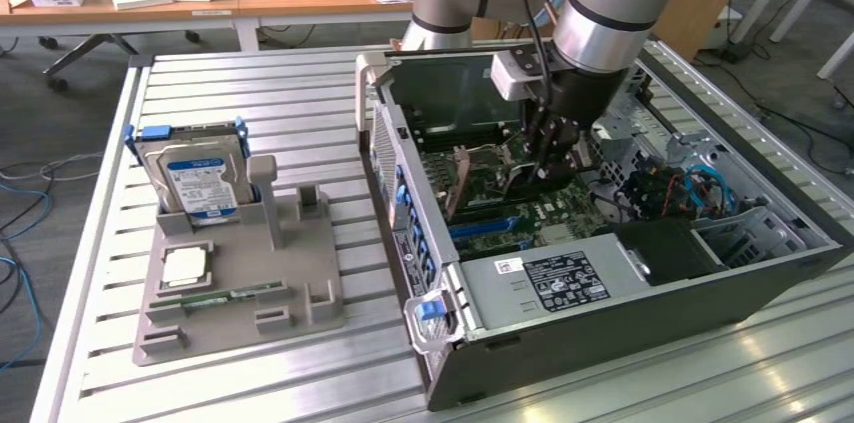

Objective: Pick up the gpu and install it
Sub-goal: 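Insert the gpu into the slot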

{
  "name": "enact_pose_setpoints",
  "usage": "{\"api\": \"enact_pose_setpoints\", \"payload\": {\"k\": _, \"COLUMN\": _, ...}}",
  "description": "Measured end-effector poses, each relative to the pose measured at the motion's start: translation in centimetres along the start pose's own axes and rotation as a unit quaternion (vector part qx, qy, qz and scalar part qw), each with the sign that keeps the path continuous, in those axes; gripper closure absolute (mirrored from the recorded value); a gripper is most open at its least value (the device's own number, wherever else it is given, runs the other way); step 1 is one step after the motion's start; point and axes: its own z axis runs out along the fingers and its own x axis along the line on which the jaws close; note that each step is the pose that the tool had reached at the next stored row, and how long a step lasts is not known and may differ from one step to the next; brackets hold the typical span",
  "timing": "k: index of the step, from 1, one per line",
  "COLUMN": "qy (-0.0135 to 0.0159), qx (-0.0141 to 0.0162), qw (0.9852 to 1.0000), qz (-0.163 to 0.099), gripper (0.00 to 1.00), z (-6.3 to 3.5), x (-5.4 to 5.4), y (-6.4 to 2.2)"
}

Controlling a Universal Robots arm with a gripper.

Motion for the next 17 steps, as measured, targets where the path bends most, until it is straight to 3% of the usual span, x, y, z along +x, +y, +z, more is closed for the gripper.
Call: {"api": "enact_pose_setpoints", "payload": {"k": 17, "qy": -0.0001, "qx": 0.0000, "qw": 1.0000, "qz": 0.000, "gripper": 0.74, "z": 0.00, "x": -0.01, "y": 0.26}}
